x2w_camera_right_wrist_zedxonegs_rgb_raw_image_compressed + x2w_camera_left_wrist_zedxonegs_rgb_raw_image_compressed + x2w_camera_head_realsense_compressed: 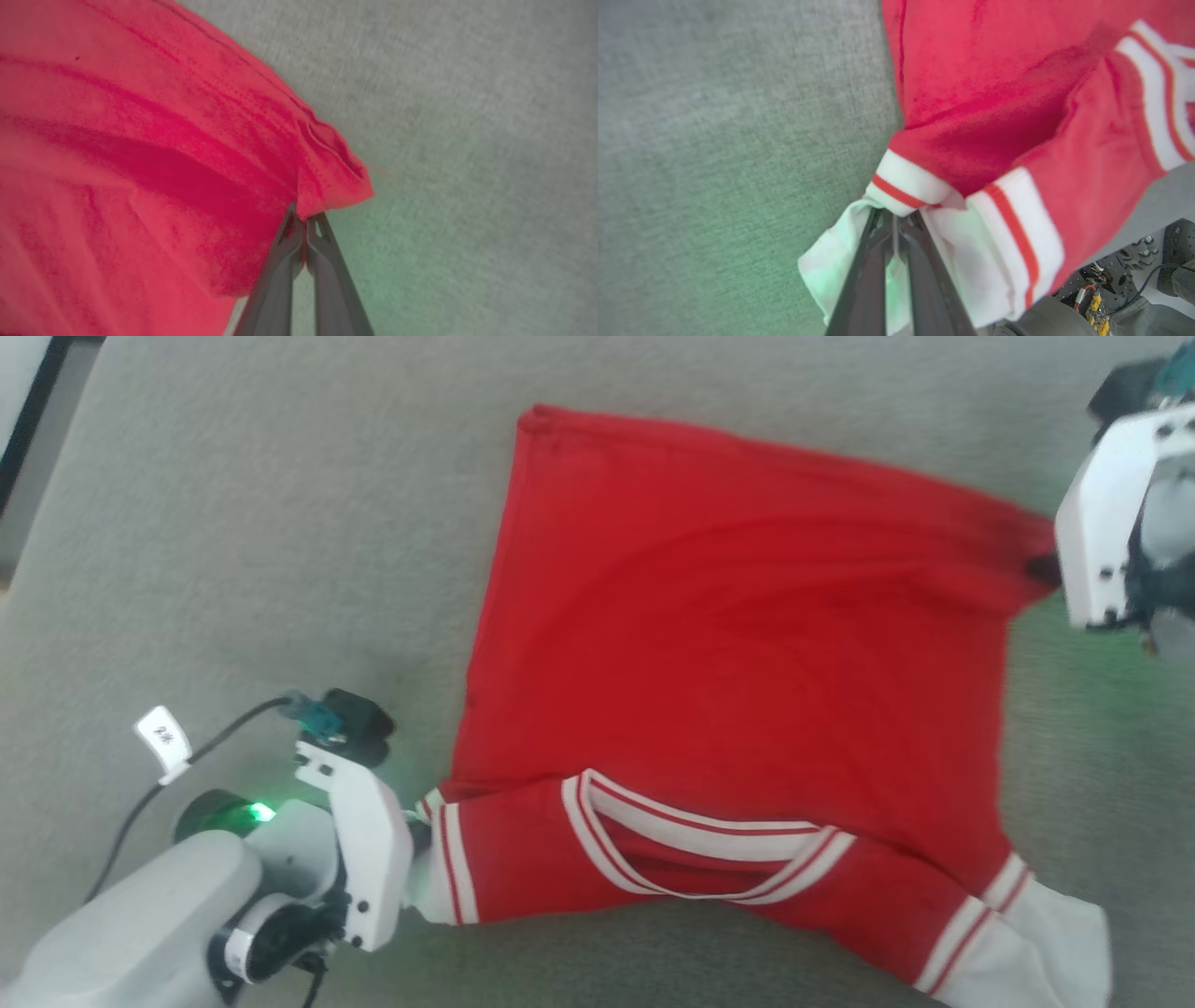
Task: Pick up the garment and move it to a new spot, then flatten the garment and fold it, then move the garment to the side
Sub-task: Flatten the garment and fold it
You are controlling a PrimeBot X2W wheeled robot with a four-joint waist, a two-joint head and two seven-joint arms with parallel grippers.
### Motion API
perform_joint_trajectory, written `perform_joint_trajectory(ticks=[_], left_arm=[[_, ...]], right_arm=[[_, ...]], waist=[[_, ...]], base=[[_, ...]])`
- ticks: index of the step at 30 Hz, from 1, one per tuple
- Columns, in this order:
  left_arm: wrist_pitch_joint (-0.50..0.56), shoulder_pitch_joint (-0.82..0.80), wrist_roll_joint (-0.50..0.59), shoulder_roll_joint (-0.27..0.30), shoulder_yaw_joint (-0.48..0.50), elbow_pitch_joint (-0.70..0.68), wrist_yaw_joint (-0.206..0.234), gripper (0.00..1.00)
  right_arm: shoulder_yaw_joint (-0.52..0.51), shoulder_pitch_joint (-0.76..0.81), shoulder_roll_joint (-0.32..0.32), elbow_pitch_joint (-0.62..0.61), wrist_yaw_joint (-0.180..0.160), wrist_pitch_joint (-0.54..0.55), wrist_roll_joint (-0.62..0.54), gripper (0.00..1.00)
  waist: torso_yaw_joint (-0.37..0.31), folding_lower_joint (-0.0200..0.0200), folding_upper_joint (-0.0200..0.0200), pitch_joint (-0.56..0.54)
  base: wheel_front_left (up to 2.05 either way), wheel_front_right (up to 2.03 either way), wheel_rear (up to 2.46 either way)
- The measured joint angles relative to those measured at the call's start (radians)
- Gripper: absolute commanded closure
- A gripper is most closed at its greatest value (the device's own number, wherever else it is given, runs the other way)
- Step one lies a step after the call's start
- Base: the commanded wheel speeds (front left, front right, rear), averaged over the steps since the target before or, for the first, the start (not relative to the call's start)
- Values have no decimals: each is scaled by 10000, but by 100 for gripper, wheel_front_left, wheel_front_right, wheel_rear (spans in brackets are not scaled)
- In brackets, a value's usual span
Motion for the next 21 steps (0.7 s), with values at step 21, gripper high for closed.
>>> perform_joint_trajectory(ticks=[21], left_arm=[[-188, 532, -125, 895, 357, -531, 677, 100]], right_arm=[[-2153, 7273, -355, -6172, 0, 731, 1091, 100]], waist=[[-2060, 0, 0, -1038]], base=[[0, 0, 0]])
